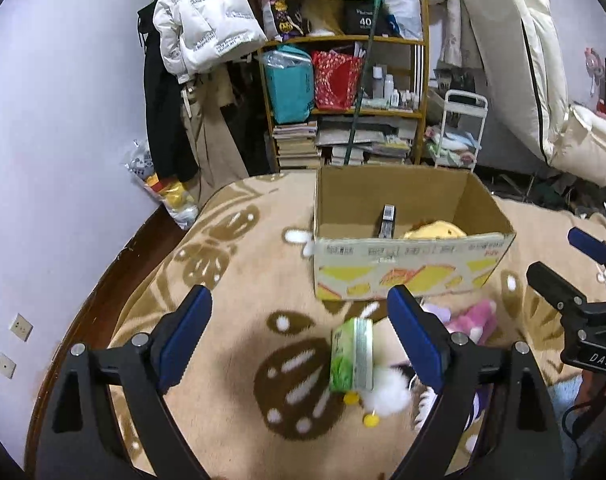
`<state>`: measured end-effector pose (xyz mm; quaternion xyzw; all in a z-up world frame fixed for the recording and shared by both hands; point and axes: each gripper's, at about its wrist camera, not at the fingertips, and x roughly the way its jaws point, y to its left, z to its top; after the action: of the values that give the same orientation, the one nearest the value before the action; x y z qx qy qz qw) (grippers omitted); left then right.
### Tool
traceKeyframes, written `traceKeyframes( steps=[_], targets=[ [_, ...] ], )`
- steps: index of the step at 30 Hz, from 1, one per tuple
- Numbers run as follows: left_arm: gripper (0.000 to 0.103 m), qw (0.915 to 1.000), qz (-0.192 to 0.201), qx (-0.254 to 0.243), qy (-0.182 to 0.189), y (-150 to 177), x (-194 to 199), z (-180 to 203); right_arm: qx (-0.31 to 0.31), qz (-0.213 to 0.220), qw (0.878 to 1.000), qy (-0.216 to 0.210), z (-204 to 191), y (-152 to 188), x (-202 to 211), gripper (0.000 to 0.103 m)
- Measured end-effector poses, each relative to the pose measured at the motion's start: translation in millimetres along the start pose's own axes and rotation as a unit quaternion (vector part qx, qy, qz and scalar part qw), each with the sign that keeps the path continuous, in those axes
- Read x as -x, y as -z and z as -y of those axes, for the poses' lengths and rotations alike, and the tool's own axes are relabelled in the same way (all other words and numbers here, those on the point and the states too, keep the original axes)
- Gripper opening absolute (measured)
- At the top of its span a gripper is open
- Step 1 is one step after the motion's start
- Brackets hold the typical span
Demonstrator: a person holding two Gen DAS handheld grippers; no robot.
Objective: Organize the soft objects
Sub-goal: 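Move both tools back toward the remaining plush pile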
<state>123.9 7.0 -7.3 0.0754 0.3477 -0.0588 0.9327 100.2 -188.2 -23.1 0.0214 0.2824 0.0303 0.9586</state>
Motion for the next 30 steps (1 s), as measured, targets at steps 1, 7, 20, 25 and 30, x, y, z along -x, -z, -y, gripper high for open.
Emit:
traceKeyframes(
  steps=[1,7,20,25,30],
  targets=[
    [0.088,1.0,-0.005,-0.004,0.002,2.6,-1.0,0.5,0.002,-0.001,1.0,0.001,-0.4,2.5,-0.1,0.103],
    [0.088,0.999,-0.043,-0.007,0.008,9.8,-18.1,1.8,-0.003,-0.024,1.0,0.01,0.7,17.2,-9.8,0.103],
    [0.088,0.996,-0.089,-0.009,0.009,21.5,-48.6,7.2,0.014,-0.046,0.999,0.009,-5.1,31.2,-28.1,0.103],
    [0.088,0.9953,-0.094,-0.018,0.009,22.6,-56.6,12.1,0.012,-0.052,0.999,0.009,-4.9,34.2,-36.2,0.103],
    [0.088,0.993,-0.114,-0.028,0.01,26.6,-68.1,16.3,-0.001,-0.06,0.998,0.016,-2.5,35.7,-45.8,0.103]
  ],
)
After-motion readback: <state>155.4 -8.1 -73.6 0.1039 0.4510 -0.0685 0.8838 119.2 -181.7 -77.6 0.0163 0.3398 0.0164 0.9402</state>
